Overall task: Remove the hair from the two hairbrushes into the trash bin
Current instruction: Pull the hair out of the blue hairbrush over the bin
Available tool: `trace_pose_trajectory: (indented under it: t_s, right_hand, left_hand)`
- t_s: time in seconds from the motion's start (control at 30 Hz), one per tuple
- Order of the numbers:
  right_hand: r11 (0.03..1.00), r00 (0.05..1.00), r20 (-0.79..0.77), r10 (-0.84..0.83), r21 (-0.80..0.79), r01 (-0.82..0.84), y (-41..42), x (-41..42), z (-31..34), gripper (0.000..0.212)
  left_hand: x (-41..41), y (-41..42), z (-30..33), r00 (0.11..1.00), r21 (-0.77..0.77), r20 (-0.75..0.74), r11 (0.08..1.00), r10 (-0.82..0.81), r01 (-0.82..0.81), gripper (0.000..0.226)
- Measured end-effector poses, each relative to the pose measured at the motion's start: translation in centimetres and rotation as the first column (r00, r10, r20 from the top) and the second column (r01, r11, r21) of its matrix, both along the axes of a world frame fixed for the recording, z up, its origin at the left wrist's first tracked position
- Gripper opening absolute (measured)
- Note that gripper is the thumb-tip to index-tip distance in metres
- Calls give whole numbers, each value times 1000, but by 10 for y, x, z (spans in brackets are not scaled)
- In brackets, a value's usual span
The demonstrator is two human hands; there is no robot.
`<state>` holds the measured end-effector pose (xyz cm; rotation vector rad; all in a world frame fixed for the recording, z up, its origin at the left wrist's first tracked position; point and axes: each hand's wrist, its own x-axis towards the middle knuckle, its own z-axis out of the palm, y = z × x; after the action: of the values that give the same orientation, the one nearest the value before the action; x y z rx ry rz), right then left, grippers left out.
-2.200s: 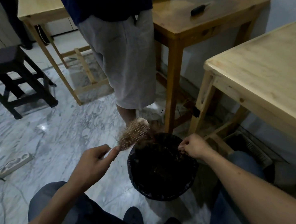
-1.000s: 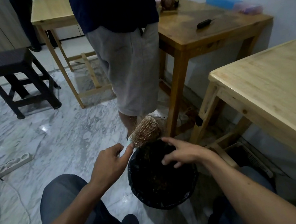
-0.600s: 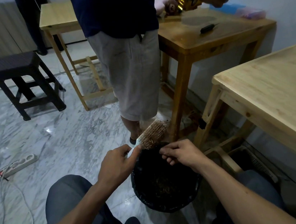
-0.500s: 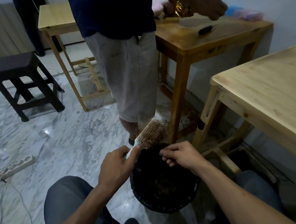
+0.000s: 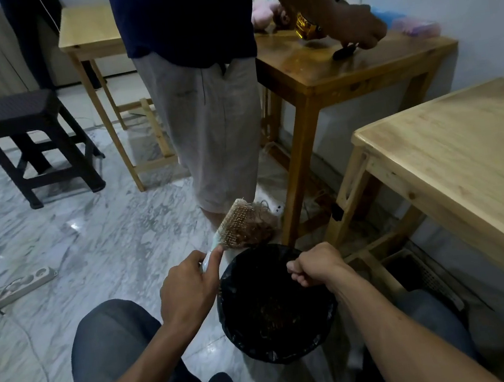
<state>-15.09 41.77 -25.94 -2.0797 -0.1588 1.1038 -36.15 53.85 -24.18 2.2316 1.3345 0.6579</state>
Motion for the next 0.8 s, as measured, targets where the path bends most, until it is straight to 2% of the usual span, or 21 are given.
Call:
trace_pose_trajectory:
  t_s: [0.1,0.23,0.3,0.43,0.5,0.57,0.6,0.67,0.73,0.8]
  right_hand:
    - [997,999,16,-45,-58,46,0,3,-2,20]
    - [991,991,111,-76,-104,88,-19,12,-13,22]
    - [995,997,65,-33,-89,38,-23,14,-21,21]
    - [992,997,-23,73,-105,-75,-10,11,-28,16]
    - [950,963,-29,267,-160,-268,-7,7,-19,35]
    - [827,861,-8,509,-275,-491,-7,4,-3,68]
    - [785,822,-17,569,-287,-549,-5,4,6,82]
    - [809,824,-15,566,-180,-559,0,5,20,99]
    - [863,863,44,504,11,-505,5,3,25,103]
    - [863,884,64,463,197,-466,7,-4,27,100]
  left_hand:
    - [0,0,-5,998,-15,-18,998,58,-58,54]
    - [-7,27,4,968,-70,90,971,234,-228,58]
    - [-10,31,11,978,-58,94,982,186,-181,52]
    - [-10,14,15,994,-43,100,998,51,-47,53]
    - [-8,8,12,993,-72,116,997,15,-7,51]
    - [-7,4,9,994,-76,109,996,-28,37,51]
    - [-6,1,6,993,-68,105,996,-48,56,51]
    - [-4,-2,4,991,-59,109,995,-76,83,50]
    - [1,-6,5,988,-63,120,992,-100,108,47]
    - [6,-11,6,981,-61,137,987,-137,146,49]
